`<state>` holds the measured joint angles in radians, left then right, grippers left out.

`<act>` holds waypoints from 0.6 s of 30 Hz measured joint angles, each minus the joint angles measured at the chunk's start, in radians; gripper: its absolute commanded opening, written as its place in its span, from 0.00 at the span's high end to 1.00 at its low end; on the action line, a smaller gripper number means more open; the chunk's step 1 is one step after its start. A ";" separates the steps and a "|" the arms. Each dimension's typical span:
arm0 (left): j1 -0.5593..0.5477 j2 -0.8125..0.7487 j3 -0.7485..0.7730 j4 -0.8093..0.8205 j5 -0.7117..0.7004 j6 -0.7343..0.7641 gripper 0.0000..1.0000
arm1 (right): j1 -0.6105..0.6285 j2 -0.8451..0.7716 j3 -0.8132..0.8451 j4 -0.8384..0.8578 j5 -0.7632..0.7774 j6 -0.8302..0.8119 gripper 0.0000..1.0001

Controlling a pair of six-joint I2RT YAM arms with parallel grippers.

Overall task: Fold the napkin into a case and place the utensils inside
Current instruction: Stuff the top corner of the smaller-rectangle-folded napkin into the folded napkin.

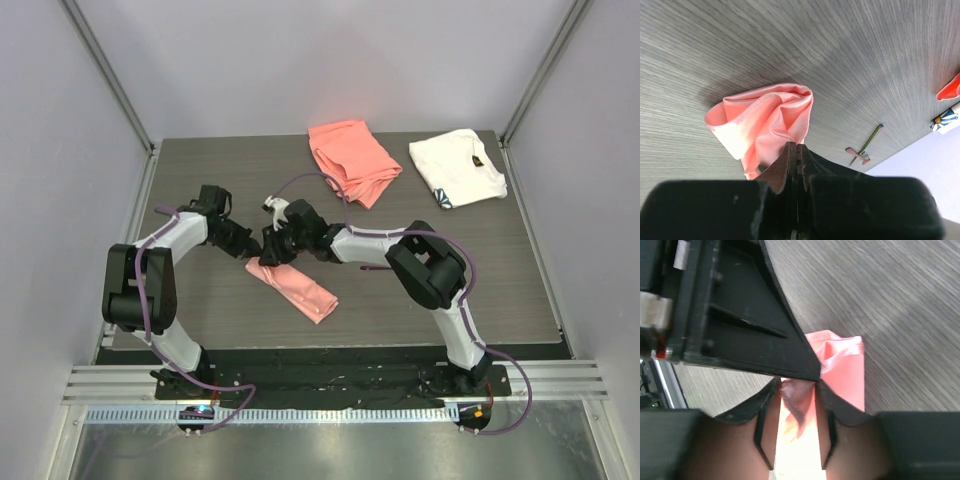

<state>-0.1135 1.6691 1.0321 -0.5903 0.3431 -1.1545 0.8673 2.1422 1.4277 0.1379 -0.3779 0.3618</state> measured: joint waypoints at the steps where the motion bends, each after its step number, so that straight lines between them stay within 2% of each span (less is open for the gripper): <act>1: 0.000 0.000 0.000 -0.002 0.000 0.000 1.00 | -0.001 0.000 0.000 -0.004 0.006 0.000 0.85; 2: 0.000 0.000 0.000 -0.003 0.000 0.001 1.00 | -0.002 0.000 0.000 -0.006 0.016 -0.002 0.93; 4: 0.000 0.000 0.000 -0.001 -0.001 0.006 0.98 | -0.005 0.000 -0.002 -0.012 0.022 0.004 0.99; 5: 0.000 0.000 0.000 0.004 0.000 0.010 0.90 | -0.006 0.000 -0.003 -0.011 0.021 0.009 0.99; 6: 0.000 -0.001 0.000 0.009 0.000 0.015 0.74 | -0.007 0.000 -0.006 -0.005 0.021 0.015 0.99; 7: 0.000 -0.003 -0.001 0.018 -0.001 0.022 0.69 | -0.010 0.000 -0.015 0.012 0.020 0.021 0.99; 8: 0.000 -0.008 -0.003 0.026 -0.002 0.031 0.50 | -0.014 0.000 -0.024 0.027 0.014 0.032 0.99; 9: 0.000 -0.018 -0.006 0.040 -0.009 0.041 0.41 | -0.018 0.000 -0.037 0.046 0.007 0.040 0.99; 10: 0.000 -0.033 -0.010 0.050 -0.020 0.058 0.38 | -0.022 0.000 -0.051 0.064 -0.001 0.049 0.99; 11: 0.000 -0.053 -0.011 0.053 -0.036 0.072 0.39 | -0.028 0.000 -0.063 0.079 -0.008 0.060 0.99; 13: 0.000 -0.102 -0.011 0.050 -0.076 0.113 0.46 | -0.042 0.000 -0.087 0.098 -0.030 0.081 0.99; 16: 0.000 -0.183 -0.012 0.048 -0.132 0.159 0.73 | -0.059 0.000 -0.107 0.129 -0.056 0.110 0.99; 18: 0.000 -0.230 -0.022 0.055 -0.157 0.195 0.81 | -0.071 0.000 -0.117 0.153 -0.074 0.133 0.99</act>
<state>-0.1139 1.4387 1.0100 -0.5358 0.1864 -0.9596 0.7959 2.1422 1.3106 0.2909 -0.4519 0.4946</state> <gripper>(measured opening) 0.306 0.039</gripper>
